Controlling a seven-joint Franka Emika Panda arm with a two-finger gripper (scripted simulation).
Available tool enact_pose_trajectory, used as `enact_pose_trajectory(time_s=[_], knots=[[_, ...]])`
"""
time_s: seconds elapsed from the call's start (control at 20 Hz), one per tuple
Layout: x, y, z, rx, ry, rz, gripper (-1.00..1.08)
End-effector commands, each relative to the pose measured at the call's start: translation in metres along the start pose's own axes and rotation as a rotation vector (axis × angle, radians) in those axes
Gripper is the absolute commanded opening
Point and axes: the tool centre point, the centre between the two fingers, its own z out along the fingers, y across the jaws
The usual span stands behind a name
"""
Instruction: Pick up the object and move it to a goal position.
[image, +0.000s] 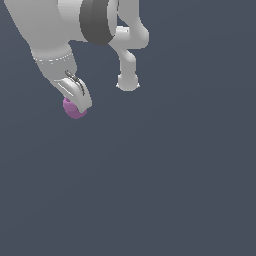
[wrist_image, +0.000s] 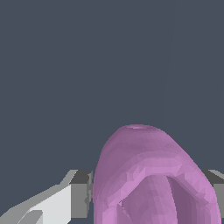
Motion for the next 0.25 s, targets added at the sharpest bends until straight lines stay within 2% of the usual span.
enact_pose_trajectory(time_s=[0.0, 0.2], knots=[[0.0001, 0.0047, -0.0088, -0.001, -0.001, -0.001, -1.0], [0.0006, 0.0072, -0.0135, -0.001, -0.001, -0.001, -1.0]])
